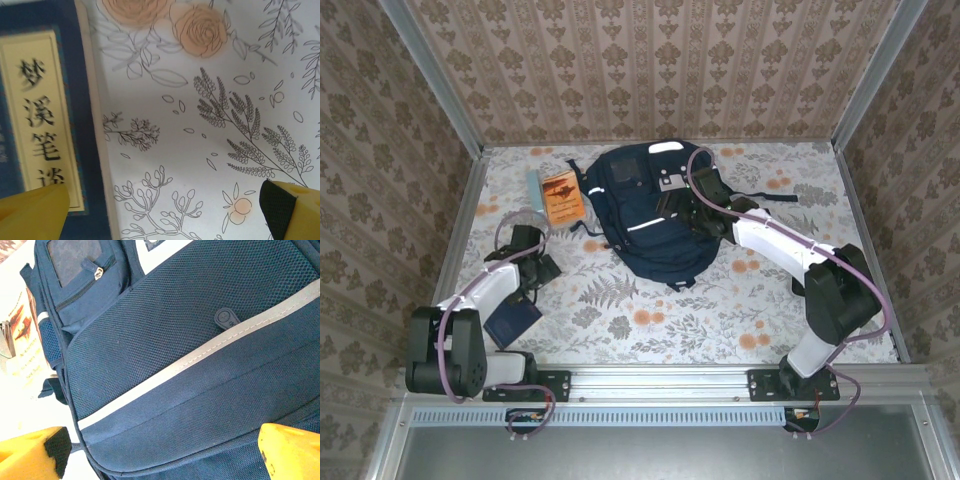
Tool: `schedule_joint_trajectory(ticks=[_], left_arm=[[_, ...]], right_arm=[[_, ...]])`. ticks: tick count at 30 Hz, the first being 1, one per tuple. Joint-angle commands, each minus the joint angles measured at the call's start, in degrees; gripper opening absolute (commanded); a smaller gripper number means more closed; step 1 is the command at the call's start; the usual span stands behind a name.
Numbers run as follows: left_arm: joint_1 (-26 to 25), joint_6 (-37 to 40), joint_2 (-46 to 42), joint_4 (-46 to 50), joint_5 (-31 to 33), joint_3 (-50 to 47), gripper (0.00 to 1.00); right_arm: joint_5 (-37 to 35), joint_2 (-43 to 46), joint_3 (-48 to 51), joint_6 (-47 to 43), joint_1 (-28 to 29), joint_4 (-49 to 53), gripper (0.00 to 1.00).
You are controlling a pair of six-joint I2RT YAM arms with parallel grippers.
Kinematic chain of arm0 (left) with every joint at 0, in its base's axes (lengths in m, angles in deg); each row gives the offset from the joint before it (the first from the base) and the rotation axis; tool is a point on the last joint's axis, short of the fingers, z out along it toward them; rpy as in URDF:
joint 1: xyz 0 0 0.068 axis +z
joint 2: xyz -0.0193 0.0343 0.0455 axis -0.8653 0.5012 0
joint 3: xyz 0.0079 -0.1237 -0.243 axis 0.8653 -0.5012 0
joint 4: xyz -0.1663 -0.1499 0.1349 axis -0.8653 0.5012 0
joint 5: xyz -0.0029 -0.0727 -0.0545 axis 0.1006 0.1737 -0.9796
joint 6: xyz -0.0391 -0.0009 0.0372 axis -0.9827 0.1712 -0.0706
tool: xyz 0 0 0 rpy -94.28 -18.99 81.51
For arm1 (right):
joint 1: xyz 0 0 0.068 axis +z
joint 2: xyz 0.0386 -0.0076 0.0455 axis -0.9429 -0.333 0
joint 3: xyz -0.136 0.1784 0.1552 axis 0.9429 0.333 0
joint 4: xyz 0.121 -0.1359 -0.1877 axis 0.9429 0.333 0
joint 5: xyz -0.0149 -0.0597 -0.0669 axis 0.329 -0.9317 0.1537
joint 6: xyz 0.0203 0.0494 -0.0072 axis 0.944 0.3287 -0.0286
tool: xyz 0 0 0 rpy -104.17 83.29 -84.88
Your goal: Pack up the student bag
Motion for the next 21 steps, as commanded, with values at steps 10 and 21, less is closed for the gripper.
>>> schedule_joint_trajectory(ticks=[10,21], left_arm=[[-4.7,-9.7,2.4,-12.8,-16.2,-3.0,1.00],[-12.1,-5.3,7.2,-19.0,-29.9,5.6,0.97]], right_arm=[[0.8,-0.6,-0.8,0.4,1.3,0.0,0.97],[3.2,-1.6,-0.8,-2.2,4.3,-1.8,0.96]])
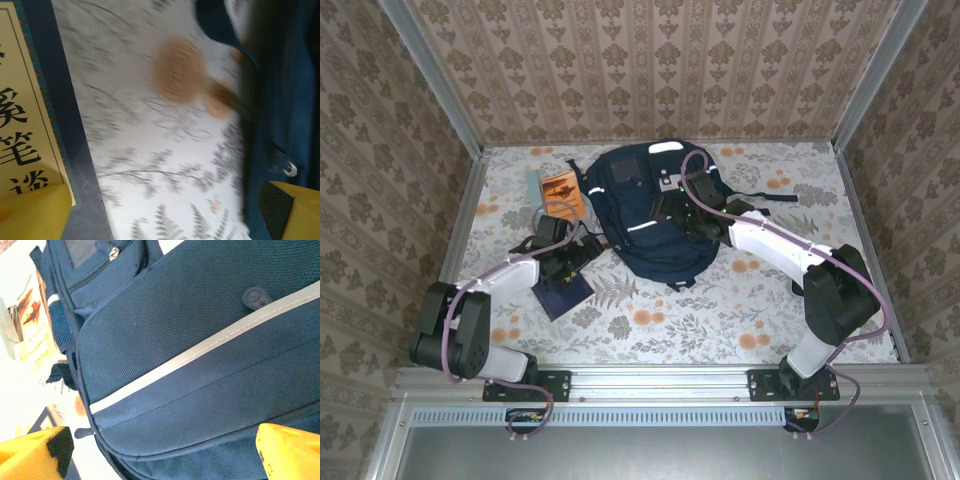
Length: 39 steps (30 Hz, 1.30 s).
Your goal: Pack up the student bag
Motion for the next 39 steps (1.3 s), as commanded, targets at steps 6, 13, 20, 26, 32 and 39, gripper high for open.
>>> schedule_joint_trajectory(ticks=[6,13,20,26,32,39], left_arm=[[6.2,4.5,-6.2,7.1,-3.6,1.4,0.93],[17.5,7.7,-14.6,17.9,1.0,-2.8,0.92],[20.0,7.9,-15.7,19.6,1.8,-6.6,0.90],[20.2,6.9,-14.4,17.4,0.1,-9.0,0.88],[20.1,6.2,-12.6,14.6,-2.7,-9.9,0.88],[20.3,7.3,-10.2,13.2,-8.0,-8.4,0.85]], right_arm=[[7.1,-8.1,-9.5,-8.7,6.3,2.3,0.94],[10.6,-19.2,-22.2,-13.5,14.1,7.7,0.82],[11.8,-32.3,-36.7,-16.7,17.8,15.6,0.59],[13.7,-39.7,-43.9,-18.1,18.7,18.8,0.50],[15.2,-43.2,-46.2,-18.6,19.3,19.9,0.46],[16.5,-45.8,-46.9,-19.0,19.2,20.0,0.35]])
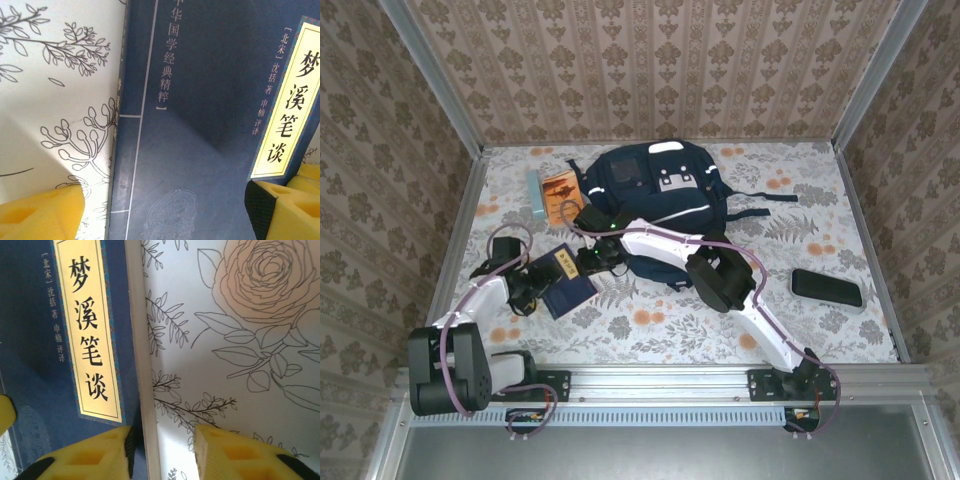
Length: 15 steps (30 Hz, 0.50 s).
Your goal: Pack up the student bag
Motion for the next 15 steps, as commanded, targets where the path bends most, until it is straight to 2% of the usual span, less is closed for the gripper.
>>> schedule_joint_trajectory(ticks=[1,7,15], left_arm=[[-0.3,0.8,2.0,-3.4,-6.8,0.5,0.85],[-0.3,1.9,2.7,-5.0,-10.9,1.3,0.82],[-0.3,0.4,2.1,-12.8,-20.9,1.9,0.76]], right_arm=[[2.1,-2.2,-1.8,-1.0,0.3,2.0,0.33],[3.0,-2.8,-1.6,-1.0,0.4,2.2,0.26],[4.7,-3.6,-1.5,-0.2,0.1,2.1,0.24]])
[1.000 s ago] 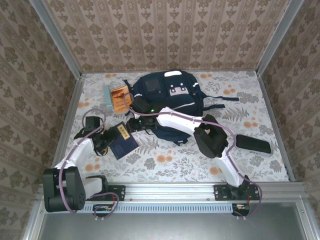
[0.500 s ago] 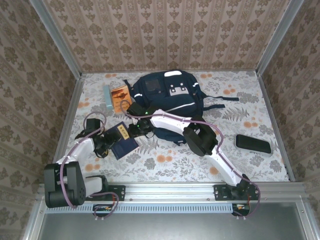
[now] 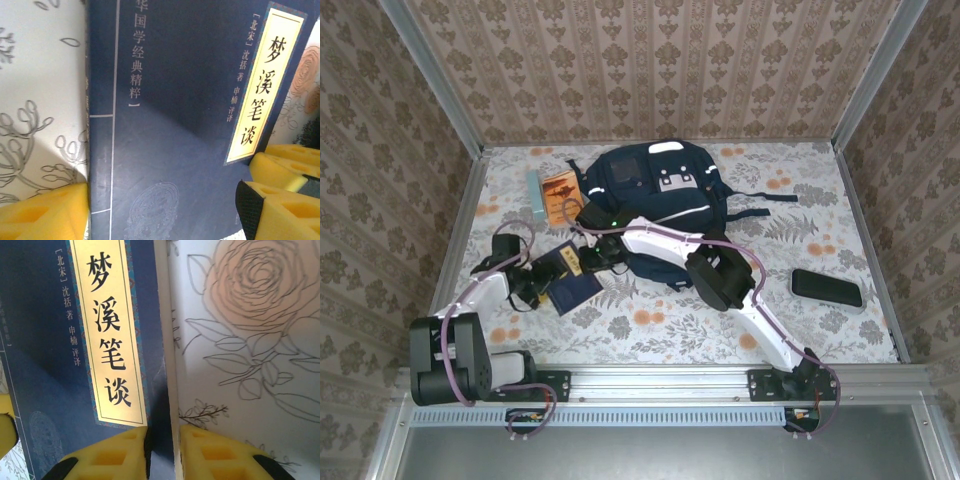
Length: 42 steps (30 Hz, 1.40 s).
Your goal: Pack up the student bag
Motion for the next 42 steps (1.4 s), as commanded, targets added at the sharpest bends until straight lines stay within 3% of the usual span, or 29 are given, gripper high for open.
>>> schedule_joint_trajectory(ticks=[1,9,28,34,38,42], left_arm=[[-0.7,-1.0,-0.8,-9.7,-14.5,1.3,0.76],[-0.7,-3.3,-4.1,-10.9,-17.6,2.1,0.69],[-0.8,-8.7,1.1,-16.7,-16.9,0.9,0.42],[-0.8,-6.6,1.5,-13.5,-14.4,1.7,0.30],[-0.7,-4.7,0.9,-10.6,-12.7,2.6,0.20],[-0.7,-2.7,-0.2,-7.3,-10.3,4.0,0.11]], right_arm=[[3.7,-2.8,-0.7,0.2,0.8,1.7,0.24],[6.1,-2.3,1.4,2.6,-0.6,-0.3,0.24],[6.1,-1.8,3.3,4.2,-1.5,-1.6,0.24],[5.4,-0.8,3.7,4.2,-1.8,-1.5,0.25],[4.6,2.4,4.4,4.1,-2.7,-1.2,0.31],[4.6,9.0,7.8,4.7,-4.3,-3.6,0.44]])
